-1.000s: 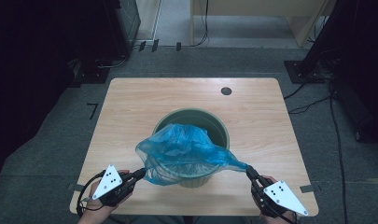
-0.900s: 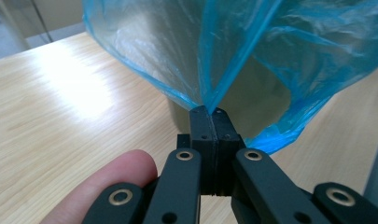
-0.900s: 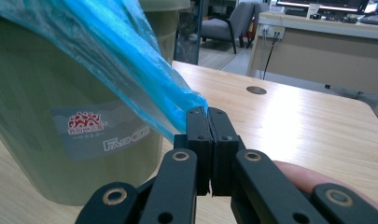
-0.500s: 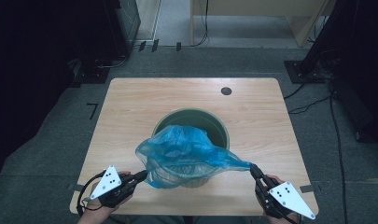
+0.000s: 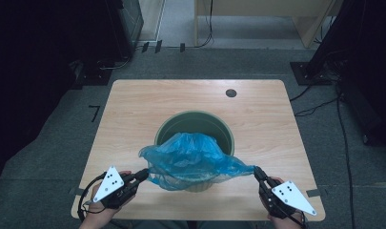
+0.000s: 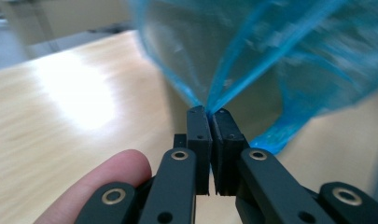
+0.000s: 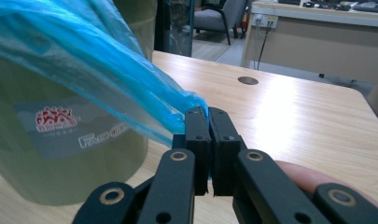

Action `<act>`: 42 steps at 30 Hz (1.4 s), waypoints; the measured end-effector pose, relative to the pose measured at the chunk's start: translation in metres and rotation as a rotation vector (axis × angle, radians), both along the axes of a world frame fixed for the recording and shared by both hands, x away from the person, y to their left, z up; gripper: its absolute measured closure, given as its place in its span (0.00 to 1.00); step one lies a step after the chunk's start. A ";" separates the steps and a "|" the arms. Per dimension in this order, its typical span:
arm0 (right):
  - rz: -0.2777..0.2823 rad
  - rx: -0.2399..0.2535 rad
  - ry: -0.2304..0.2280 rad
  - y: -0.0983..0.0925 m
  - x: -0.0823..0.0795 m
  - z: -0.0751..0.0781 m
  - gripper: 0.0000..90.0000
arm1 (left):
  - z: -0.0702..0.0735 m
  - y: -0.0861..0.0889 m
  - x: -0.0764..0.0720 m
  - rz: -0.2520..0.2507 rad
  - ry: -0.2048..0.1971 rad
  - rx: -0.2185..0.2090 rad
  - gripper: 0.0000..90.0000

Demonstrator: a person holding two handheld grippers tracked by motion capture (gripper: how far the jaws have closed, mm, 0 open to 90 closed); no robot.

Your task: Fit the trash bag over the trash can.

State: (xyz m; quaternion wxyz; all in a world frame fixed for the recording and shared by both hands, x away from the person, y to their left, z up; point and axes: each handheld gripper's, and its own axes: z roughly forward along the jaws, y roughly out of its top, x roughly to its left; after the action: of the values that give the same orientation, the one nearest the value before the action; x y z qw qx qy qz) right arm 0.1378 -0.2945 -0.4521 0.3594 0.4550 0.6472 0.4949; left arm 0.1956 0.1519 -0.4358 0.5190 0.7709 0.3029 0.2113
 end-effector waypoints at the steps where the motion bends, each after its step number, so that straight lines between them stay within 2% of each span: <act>1: 0.001 0.003 -0.001 0.001 0.002 0.000 0.98 | 0.002 0.000 0.002 0.024 -0.002 -0.014 0.96; 5: 0.003 0.018 -0.008 0.005 0.011 0.004 0.97 | 0.009 -0.001 0.011 0.100 0.001 -0.084 0.94; 7: 0.005 0.019 -0.011 0.007 0.015 0.006 0.87 | 0.011 -0.001 0.014 0.098 0.004 -0.122 0.87; 9: 0.049 0.050 -0.020 0.007 0.016 0.008 0.79 | 0.012 -0.002 0.015 0.085 0.000 -0.157 0.69; 10: 0.076 0.059 -0.043 0.007 0.014 0.009 0.79 | 0.013 -0.003 0.015 0.076 -0.007 -0.162 0.64; 12: 0.111 0.055 -0.067 0.009 0.012 0.012 0.79 | 0.014 -0.005 0.013 0.071 -0.026 -0.162 0.63; 13: 0.120 0.054 -0.075 0.011 0.011 0.013 0.83 | 0.014 -0.006 0.013 0.074 -0.034 -0.159 0.64; 14: 0.126 0.048 -0.083 0.012 0.011 0.014 0.92 | 0.014 -0.007 0.013 0.077 -0.037 -0.161 0.67; 17: 0.109 0.045 -0.067 0.015 0.012 0.016 0.97 | 0.016 -0.010 0.015 0.087 -0.037 -0.180 0.77; 22: 0.077 0.092 -0.087 0.012 0.008 0.025 0.88 | 0.019 -0.013 0.013 0.086 -0.046 -0.177 0.86; 26: 0.103 0.109 -0.135 0.016 -0.003 0.041 0.85 | 0.023 -0.018 0.012 0.074 -0.056 -0.174 0.89; 32: 0.163 0.122 -0.187 0.033 -0.013 0.054 0.80 | 0.029 -0.025 0.008 0.061 -0.071 -0.193 0.90; 36: 0.217 0.151 -0.218 0.040 -0.019 0.062 0.78 | 0.034 -0.028 0.006 0.063 -0.087 -0.195 0.90; 39: 0.264 0.155 -0.234 0.047 -0.022 0.065 0.76 | 0.036 -0.028 0.006 0.063 -0.089 -0.200 0.90; 42: 0.304 0.159 -0.233 0.056 -0.022 0.066 0.69 | 0.036 -0.028 0.005 0.062 -0.091 -0.199 0.90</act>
State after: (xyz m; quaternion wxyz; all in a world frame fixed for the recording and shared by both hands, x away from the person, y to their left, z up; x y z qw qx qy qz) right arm 0.1155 -0.2390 -0.3864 0.3161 0.3185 0.6214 0.6422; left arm 0.2008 0.1236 -0.3994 0.5993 0.6954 0.3223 0.2310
